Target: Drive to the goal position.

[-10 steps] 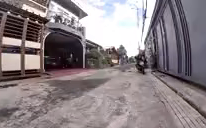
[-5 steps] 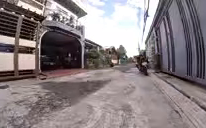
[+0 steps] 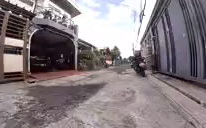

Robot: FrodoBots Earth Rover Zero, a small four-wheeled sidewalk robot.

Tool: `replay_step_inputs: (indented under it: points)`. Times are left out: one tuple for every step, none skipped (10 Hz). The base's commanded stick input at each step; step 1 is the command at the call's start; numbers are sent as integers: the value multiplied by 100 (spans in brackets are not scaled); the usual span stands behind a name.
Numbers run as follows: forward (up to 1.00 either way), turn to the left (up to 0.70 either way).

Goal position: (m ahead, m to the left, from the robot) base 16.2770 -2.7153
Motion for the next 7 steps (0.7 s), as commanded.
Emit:
replay_step_inputs:
  points:
    - [70, -29]
    - [70, 0]
    - [70, 0]
    - [70, 0]
    - [70, 0]
    - [70, 0]
    - [70, -27]
